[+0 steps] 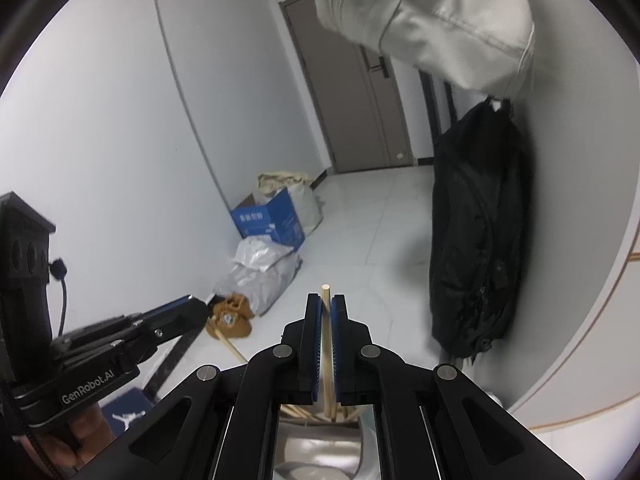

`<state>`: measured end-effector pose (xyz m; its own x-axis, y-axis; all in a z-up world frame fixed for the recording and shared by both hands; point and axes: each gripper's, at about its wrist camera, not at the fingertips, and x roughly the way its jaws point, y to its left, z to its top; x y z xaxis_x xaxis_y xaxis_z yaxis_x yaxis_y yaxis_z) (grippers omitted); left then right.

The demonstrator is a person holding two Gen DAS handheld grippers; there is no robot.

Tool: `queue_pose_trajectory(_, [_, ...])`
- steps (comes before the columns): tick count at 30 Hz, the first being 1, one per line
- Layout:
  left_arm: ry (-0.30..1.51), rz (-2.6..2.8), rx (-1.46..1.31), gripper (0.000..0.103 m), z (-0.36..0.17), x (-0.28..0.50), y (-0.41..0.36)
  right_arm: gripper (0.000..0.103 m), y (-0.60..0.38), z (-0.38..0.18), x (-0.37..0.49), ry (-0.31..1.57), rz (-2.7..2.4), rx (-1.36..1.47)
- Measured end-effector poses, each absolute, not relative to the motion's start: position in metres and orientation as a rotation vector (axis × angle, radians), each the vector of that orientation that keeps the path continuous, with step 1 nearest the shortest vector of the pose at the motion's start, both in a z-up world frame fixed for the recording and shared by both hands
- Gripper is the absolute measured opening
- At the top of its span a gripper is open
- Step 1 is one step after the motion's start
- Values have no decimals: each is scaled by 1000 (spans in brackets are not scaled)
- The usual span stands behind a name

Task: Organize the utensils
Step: 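Open both tools to drop the chopsticks into the holder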

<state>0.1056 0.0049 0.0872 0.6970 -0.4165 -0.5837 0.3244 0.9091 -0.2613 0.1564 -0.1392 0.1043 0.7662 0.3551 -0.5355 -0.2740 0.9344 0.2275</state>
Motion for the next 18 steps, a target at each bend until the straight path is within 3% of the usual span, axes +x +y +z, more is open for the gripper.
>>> queue_pose_trajectory(16, [884,-484,-160,1,62,116,7,7,-129,42,155,757,395,138])
queue_pose_trajectory(18, [877,-456,-180,7,65,116,13,8,-133,46,150,735,396,153])
